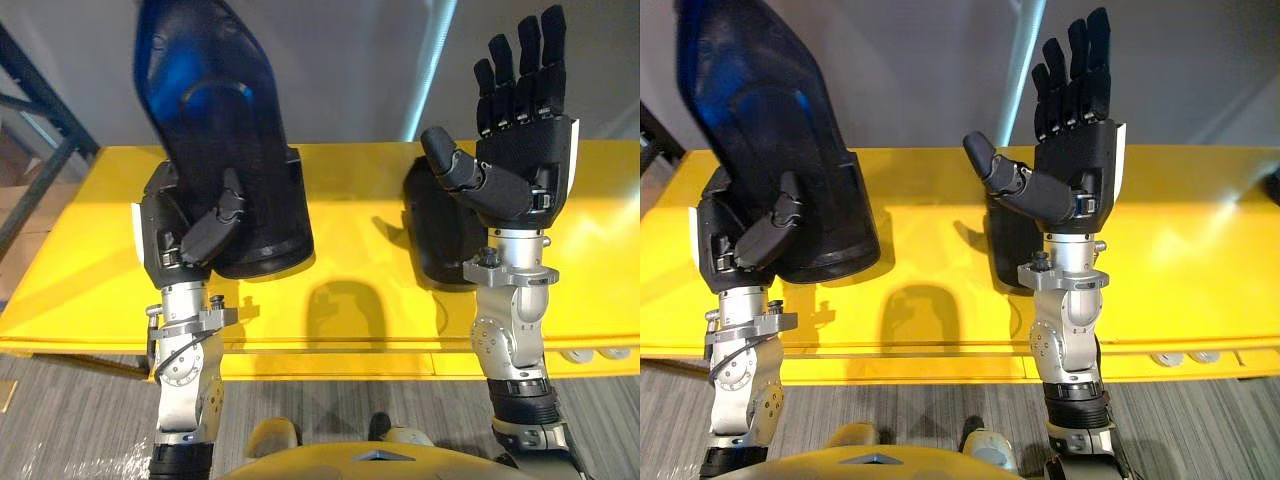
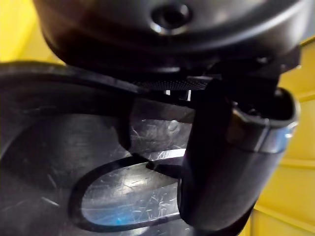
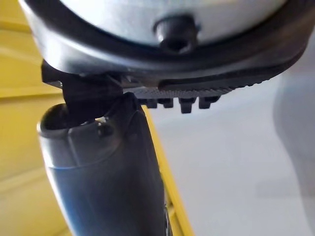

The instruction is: Walk over and take three plastic housings, then place them on the shelf

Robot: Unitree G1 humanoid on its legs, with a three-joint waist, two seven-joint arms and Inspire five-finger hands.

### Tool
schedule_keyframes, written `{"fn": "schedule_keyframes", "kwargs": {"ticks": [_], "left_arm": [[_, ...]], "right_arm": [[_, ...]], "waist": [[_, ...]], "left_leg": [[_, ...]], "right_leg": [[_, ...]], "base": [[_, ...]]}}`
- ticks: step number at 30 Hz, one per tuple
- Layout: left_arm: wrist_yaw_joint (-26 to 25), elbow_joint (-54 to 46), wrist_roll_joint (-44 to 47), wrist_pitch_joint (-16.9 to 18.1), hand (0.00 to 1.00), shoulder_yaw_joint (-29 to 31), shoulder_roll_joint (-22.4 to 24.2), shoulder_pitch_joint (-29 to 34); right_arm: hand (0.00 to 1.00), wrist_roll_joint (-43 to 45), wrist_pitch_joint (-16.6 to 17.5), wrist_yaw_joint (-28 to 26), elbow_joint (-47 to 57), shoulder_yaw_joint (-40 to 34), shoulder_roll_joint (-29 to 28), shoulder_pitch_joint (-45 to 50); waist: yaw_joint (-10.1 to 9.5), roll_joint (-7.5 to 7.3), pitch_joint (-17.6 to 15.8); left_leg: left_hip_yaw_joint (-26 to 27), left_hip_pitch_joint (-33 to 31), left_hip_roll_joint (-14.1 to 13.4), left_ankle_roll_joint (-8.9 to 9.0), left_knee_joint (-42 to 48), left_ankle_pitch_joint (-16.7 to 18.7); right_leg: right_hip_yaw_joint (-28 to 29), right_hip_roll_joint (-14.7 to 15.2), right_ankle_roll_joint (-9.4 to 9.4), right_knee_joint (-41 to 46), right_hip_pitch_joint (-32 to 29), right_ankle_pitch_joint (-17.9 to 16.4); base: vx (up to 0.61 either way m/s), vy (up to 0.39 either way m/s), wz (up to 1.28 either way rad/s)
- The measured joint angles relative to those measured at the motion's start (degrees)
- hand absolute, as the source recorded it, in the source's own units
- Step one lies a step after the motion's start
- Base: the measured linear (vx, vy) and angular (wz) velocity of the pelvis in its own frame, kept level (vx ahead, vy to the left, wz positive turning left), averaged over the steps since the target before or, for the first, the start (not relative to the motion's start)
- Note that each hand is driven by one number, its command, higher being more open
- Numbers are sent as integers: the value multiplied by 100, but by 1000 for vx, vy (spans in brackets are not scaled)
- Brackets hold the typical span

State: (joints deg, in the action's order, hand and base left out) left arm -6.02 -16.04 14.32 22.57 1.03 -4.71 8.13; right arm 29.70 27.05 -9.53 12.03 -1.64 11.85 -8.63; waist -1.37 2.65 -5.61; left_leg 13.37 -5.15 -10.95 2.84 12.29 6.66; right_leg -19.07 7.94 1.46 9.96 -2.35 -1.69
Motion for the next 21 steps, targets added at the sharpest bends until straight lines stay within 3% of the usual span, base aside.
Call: {"fn": "schedule_keyframes", "kwargs": {"ticks": [1, 2, 5, 8, 11, 16, 21], "left_arm": [[2, 1, -87, -12, 0, -26, -47, -3], [7, 2, -98, -110, 0, -20, -134, 1], [126, 4, -96, -551, 0, 68, -409, 11], [403, 15, -102, -848, 0, 257, -592, 76], [736, 45, -78, -1054, 0, 312, -729, 75], [1552, 256, 472, -1711, 0, 312, -788, 65], [1376, 683, 561, -2368, 0, 58, -796, 26]], "right_arm": [[100, 2, -7, -19, 1, -12, -7, 82], [100, 1, -8, -120, 10, -9, -92, 273], [100, 0, -40, -296, 14, -10, -170, 594], [100, 1, -51, -437, 26, -12, -275, 649], [100, -3, -75, -483, 128, -7, -313, 820], [100, -19, -229, -480, 353, 2, -309, 1010], [100, -26, -512, -474, 353, 4, -273, 1069]], "waist": [[-25, -2, -4], [-3, -84, 3], [39, -131, -5], [147, -149, 3], [172, -155, 8], [329, -148, 39], [438, -140, 46]], "left_leg": [[-69, 62, 0, 307, -80, -207], [-52, 118, 186, 256, -173, -230], [52, 341, 515, 137, -465, -302], [167, 493, 657, 99, -605, -312], [251, 577, 681, 83, -670, -321], [391, 618, 665, 71, -679, -328], [533, 592, 626, 70, -696, -327]], "right_leg": [[26, 67, 172, 28, 55, -125], [30, 234, 228, 30, 67, -141], [69, 472, 373, -118, 166, -52], [157, 560, 533, -379, 318, 55], [221, 569, 564, -425, 339, 74], [406, 524, 599, -539, 335, 175], [547, 467, 579, -613, 239, 257]], "base": [[100, 162, 4], [90, 208, 5], [30, 195, -3], [-13, 90, -15], [-27, 29, -17], [-43, 9, -15], [-62, 0, -16]]}}
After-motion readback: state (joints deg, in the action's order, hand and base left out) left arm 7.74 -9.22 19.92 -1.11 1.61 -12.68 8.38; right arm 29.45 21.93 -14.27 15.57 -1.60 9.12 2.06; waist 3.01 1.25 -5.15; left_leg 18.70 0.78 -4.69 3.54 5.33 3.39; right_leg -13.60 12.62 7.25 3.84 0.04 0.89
